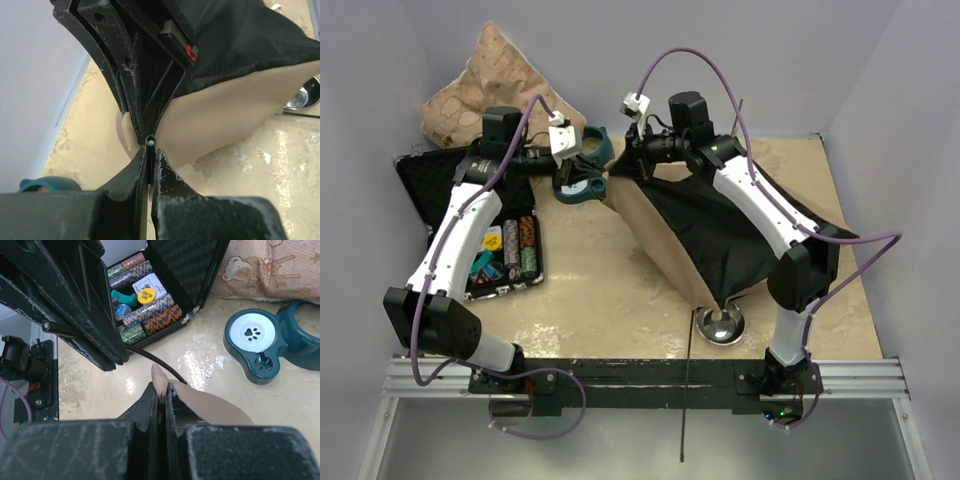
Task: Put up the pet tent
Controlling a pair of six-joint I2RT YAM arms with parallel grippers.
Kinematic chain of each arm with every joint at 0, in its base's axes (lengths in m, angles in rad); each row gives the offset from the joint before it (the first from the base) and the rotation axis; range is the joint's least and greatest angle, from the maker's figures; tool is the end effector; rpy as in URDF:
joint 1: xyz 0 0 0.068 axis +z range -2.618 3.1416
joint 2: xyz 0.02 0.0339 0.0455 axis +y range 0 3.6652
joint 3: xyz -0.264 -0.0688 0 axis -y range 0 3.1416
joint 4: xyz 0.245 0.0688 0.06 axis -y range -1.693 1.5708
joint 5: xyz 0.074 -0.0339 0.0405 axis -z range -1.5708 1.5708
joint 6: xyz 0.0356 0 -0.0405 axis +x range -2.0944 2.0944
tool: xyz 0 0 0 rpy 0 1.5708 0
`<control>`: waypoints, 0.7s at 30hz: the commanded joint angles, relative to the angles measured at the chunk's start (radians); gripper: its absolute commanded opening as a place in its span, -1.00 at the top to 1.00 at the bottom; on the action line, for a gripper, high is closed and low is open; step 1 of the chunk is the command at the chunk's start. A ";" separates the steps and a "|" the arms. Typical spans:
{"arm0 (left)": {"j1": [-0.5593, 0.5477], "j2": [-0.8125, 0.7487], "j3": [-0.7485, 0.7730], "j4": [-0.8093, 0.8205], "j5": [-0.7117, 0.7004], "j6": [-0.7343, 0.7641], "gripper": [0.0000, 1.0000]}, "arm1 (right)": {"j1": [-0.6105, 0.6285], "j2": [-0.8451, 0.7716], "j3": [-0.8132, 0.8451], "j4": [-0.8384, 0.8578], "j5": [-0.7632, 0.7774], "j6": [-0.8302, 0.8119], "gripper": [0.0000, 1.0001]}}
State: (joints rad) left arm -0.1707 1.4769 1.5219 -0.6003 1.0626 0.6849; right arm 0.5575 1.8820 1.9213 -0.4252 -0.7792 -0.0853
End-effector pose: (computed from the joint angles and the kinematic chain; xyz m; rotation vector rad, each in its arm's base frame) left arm 0.3050 -0.0841 0.3992 1.2879 1.3997 -0.7717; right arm 0.3562 0.2515 0.3970 -1.1077 1.6506 1.0665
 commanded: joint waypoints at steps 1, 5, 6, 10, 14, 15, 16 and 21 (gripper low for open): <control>-0.009 0.037 -0.042 -0.112 -0.014 -0.126 1.00 | 0.012 -0.170 0.033 0.278 -0.123 0.035 1.00; -0.010 0.039 -0.005 -0.046 0.055 -0.254 1.00 | 0.030 -0.164 0.042 0.281 -0.132 0.035 1.00; -0.013 0.034 -0.005 -0.021 0.065 -0.278 1.00 | 0.035 -0.162 0.051 0.284 -0.134 0.036 1.00; -0.021 0.010 -0.063 0.058 0.063 -0.362 1.00 | 0.045 -0.152 0.085 0.310 -0.153 0.071 1.00; -0.020 -0.001 -0.066 0.086 0.065 -0.415 1.00 | 0.047 -0.161 0.093 0.359 -0.173 0.131 1.00; -0.020 -0.003 -0.062 0.085 0.068 -0.421 1.00 | 0.047 -0.165 0.094 0.373 -0.176 0.143 1.00; -0.020 -0.003 -0.057 0.079 0.060 -0.414 1.00 | 0.047 -0.169 0.096 0.393 -0.181 0.160 1.00; -0.016 0.022 0.000 -0.044 0.053 -0.345 1.00 | 0.047 -0.187 0.108 0.474 -0.198 0.239 1.00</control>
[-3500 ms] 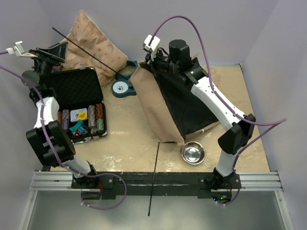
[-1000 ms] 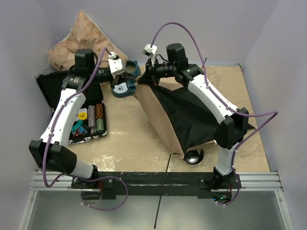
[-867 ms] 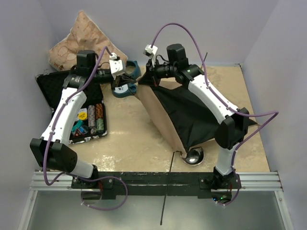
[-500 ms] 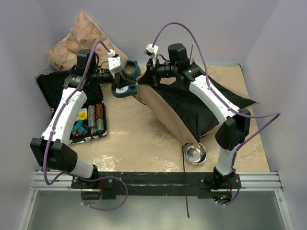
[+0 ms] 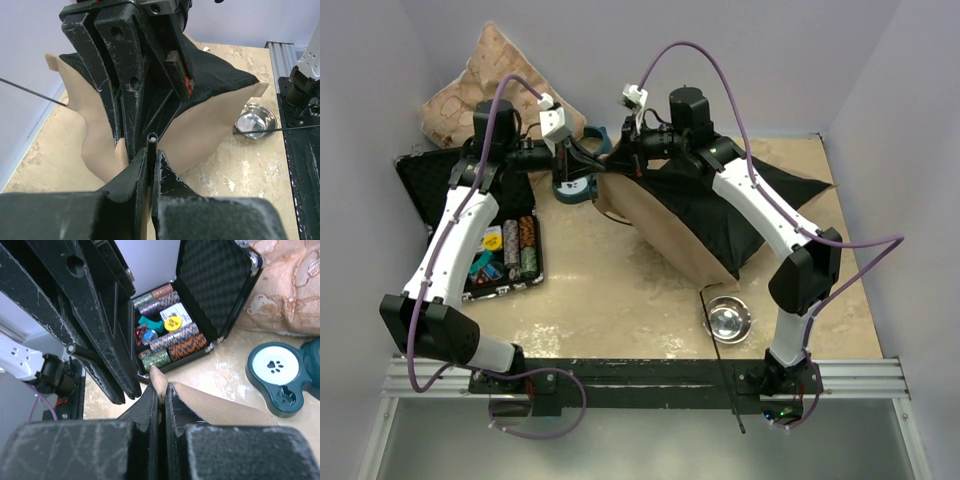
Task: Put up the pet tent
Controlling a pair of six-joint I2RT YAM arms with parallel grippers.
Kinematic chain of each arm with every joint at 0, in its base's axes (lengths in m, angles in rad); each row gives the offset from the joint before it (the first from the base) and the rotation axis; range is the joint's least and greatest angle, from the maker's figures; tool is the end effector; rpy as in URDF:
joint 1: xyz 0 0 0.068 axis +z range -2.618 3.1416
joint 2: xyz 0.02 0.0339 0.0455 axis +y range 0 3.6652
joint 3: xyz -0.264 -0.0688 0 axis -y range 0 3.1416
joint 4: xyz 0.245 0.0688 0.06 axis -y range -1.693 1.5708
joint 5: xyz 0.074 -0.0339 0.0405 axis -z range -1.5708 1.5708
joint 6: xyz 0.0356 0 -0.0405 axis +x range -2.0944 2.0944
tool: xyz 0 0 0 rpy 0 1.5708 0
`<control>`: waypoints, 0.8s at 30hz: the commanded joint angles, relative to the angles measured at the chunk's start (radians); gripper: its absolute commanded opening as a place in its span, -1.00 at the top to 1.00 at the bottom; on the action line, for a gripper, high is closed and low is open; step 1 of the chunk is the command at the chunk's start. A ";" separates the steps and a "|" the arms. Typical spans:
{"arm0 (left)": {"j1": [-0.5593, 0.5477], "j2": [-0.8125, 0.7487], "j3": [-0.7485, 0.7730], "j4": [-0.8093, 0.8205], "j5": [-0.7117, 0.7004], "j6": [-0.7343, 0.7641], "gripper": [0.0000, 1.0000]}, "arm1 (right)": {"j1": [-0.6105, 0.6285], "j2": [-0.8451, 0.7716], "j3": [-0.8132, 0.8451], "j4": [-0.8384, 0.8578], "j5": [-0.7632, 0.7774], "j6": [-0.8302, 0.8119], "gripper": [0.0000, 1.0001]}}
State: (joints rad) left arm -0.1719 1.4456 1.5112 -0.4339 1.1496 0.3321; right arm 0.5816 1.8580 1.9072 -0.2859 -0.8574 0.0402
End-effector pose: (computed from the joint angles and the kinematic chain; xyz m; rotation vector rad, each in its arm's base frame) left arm 0.3001 -0.0851 0.4195 1.1331 1.4298 -0.9850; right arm 0.3454 0.2593 0.4158 -1.0922 1.5423 1.2021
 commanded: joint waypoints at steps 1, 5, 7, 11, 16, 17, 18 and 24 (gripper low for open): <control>-0.015 0.055 0.012 -0.236 -0.037 0.016 1.00 | 0.021 -0.166 0.122 0.338 -0.123 0.112 1.00; -0.009 0.050 -0.005 -0.318 -0.059 0.084 1.00 | 0.017 -0.181 0.121 0.321 -0.126 0.096 1.00; -0.003 0.050 -0.014 -0.350 -0.067 0.110 1.00 | 0.017 -0.189 0.113 0.321 -0.127 0.092 1.00; 0.006 0.067 -0.022 -0.407 -0.091 0.139 1.00 | 0.015 -0.194 0.115 0.330 -0.140 0.102 1.00; 0.015 0.096 -0.017 -0.440 -0.119 0.160 1.00 | 0.015 -0.194 0.121 0.356 -0.160 0.135 1.00; 0.015 0.099 -0.016 -0.443 -0.125 0.163 1.00 | 0.015 -0.194 0.121 0.363 -0.164 0.138 1.00; 0.017 0.107 -0.016 -0.453 -0.128 0.168 1.00 | 0.015 -0.194 0.118 0.367 -0.170 0.147 1.00; 0.037 0.124 -0.011 -0.479 -0.125 0.185 1.00 | 0.015 -0.207 0.107 0.373 -0.181 0.148 1.00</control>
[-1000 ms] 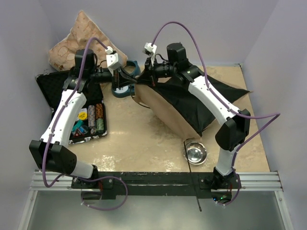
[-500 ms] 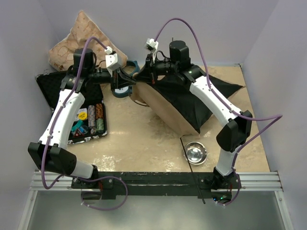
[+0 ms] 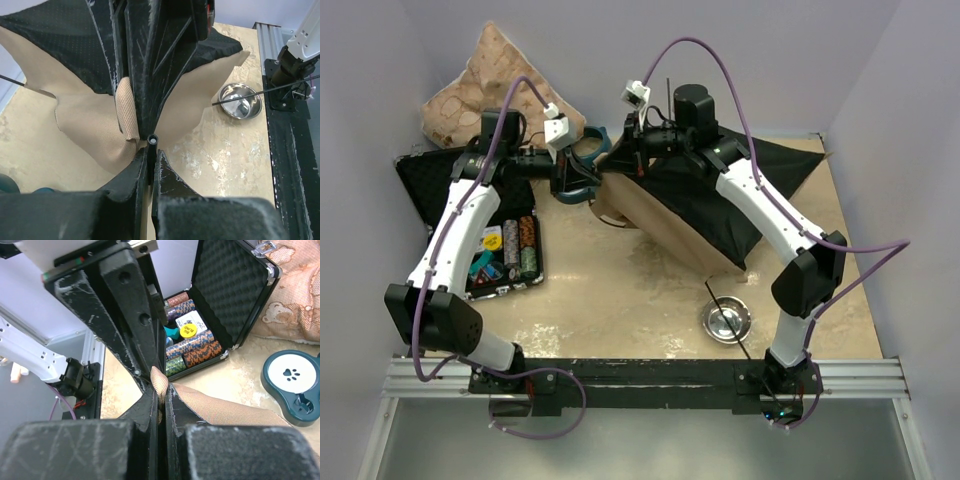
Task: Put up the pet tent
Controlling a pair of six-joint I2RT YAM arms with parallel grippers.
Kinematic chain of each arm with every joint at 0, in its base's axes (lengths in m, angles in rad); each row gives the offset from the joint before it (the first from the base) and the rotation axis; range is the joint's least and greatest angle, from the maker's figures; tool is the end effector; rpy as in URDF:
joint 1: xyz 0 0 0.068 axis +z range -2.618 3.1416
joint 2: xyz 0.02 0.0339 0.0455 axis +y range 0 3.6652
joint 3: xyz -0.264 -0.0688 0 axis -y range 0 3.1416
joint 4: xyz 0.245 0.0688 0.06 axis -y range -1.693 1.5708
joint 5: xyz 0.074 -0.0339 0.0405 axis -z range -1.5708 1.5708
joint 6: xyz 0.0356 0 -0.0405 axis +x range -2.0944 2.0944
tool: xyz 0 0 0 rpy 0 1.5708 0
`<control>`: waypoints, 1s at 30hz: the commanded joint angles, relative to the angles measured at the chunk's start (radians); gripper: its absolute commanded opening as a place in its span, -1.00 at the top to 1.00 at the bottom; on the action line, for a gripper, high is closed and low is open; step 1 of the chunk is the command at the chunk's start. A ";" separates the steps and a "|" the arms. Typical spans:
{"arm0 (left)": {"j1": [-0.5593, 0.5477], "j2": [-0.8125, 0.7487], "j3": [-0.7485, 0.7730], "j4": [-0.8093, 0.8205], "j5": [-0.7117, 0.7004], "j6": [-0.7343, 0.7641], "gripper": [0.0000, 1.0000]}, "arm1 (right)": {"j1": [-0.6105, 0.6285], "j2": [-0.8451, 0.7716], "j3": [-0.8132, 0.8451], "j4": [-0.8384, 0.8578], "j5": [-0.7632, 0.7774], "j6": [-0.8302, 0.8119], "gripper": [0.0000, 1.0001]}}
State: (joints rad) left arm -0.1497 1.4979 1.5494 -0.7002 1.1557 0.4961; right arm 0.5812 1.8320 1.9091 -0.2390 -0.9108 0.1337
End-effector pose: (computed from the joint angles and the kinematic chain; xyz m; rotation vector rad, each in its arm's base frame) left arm 0.3044 -0.0789 0.3960 1.1577 1.5674 -1.0320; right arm 0.3376 0.2554 0.4318 -1.0730 1.5088 1.2925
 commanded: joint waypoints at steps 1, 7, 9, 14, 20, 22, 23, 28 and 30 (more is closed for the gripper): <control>0.016 0.071 -0.049 -0.213 -0.129 0.022 1.00 | 0.016 -0.185 0.100 0.331 -0.128 0.056 1.00; 0.024 0.079 -0.046 -0.217 -0.132 0.032 1.00 | 0.016 -0.192 0.090 0.310 -0.128 0.037 1.00; 0.021 0.084 -0.032 -0.213 -0.137 0.030 1.00 | 0.019 -0.188 0.090 0.293 -0.126 0.024 1.00; 0.015 0.090 -0.011 -0.214 -0.137 0.024 1.00 | 0.032 -0.182 0.096 0.241 -0.116 -0.038 1.00; 0.009 0.093 0.001 -0.208 -0.139 0.009 1.00 | 0.058 -0.174 0.111 0.130 -0.100 -0.129 1.00; 0.007 0.096 0.006 -0.206 -0.137 0.009 1.00 | 0.068 -0.171 0.117 0.100 -0.091 -0.181 1.00; 0.006 0.094 0.008 -0.206 -0.139 0.007 1.00 | 0.071 -0.169 0.117 0.090 -0.088 -0.187 1.00; 0.004 0.096 0.006 -0.206 -0.134 0.009 1.00 | 0.074 -0.166 0.117 0.076 -0.076 -0.201 1.00; -0.004 0.090 0.006 -0.206 -0.136 0.010 1.00 | 0.075 -0.168 0.113 0.064 -0.068 -0.213 1.00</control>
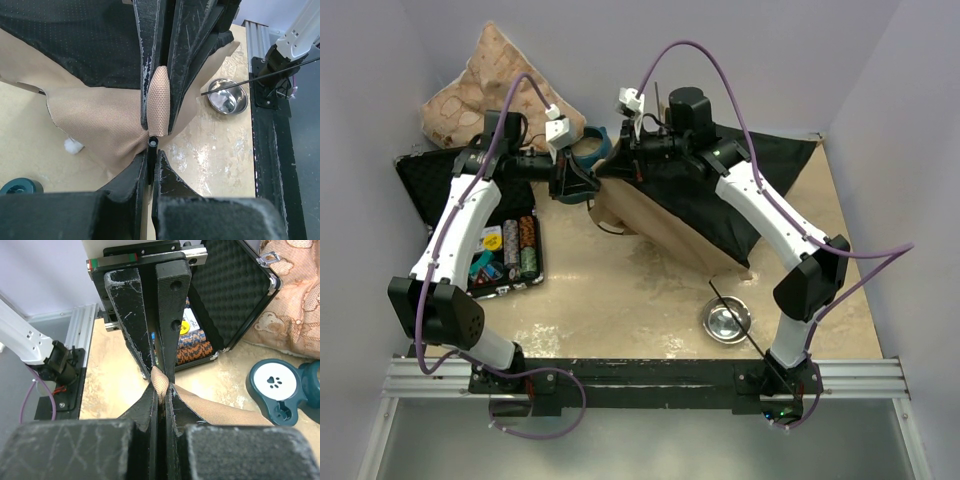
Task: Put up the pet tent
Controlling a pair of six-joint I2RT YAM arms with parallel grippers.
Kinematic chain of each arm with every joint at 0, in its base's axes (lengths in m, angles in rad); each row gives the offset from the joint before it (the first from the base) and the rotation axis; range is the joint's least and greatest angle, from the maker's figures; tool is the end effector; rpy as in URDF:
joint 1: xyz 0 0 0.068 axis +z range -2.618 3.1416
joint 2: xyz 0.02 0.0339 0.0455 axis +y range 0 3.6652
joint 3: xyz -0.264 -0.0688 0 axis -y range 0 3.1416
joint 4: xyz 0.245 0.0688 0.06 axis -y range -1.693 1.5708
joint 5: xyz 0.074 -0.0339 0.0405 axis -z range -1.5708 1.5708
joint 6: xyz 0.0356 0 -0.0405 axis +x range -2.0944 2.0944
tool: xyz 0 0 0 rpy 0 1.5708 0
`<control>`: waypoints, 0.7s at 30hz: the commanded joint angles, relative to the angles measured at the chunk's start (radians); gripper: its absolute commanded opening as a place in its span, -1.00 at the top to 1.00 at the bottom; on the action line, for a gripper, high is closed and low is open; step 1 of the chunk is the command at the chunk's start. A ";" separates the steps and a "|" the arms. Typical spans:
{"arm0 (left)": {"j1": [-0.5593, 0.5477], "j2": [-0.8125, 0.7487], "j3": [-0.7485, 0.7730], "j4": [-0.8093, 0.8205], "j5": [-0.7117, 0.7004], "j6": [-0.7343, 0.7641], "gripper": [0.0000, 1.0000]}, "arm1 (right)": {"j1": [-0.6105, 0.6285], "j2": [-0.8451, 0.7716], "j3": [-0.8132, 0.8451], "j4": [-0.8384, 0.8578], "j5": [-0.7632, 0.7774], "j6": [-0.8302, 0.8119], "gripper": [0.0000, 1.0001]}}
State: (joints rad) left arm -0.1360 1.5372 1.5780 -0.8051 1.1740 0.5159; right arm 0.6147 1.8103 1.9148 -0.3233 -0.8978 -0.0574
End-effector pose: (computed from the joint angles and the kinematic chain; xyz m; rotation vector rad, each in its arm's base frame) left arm 0.3095 -0.0755 0.3866 1.1323 1.6463 -1.1008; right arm 0.3221 0.2615 0.4343 -1.2075 1.4199 1.1887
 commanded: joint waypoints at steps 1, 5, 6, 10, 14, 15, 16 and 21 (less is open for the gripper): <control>-0.019 0.049 -0.024 -0.101 -0.157 -0.007 1.00 | 0.045 -0.144 0.105 0.141 -0.073 -0.033 1.00; -0.020 0.044 -0.027 -0.109 -0.152 0.004 1.00 | 0.051 -0.137 0.109 0.101 -0.058 -0.068 1.00; -0.020 0.044 -0.029 -0.109 -0.152 0.006 1.00 | 0.049 -0.135 0.104 0.101 -0.056 -0.073 1.00; -0.022 0.038 -0.033 -0.111 -0.149 0.010 1.00 | 0.051 -0.137 0.095 0.092 -0.038 -0.087 1.00; -0.022 0.035 -0.032 -0.114 -0.142 0.015 1.00 | 0.054 -0.137 0.092 0.079 -0.017 -0.101 1.00; -0.022 0.034 -0.033 -0.112 -0.140 0.016 1.00 | 0.054 -0.137 0.090 0.073 -0.013 -0.108 1.00; -0.022 0.032 -0.032 -0.114 -0.140 0.018 1.00 | 0.054 -0.135 0.087 0.072 -0.010 -0.111 1.00; -0.022 0.026 -0.035 -0.115 -0.132 0.022 1.00 | 0.054 -0.141 0.069 0.076 -0.006 -0.116 1.00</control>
State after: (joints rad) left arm -0.1452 1.5368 1.5776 -0.8326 1.1503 0.5209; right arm 0.6361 1.7958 1.9182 -0.3901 -0.8303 -0.1661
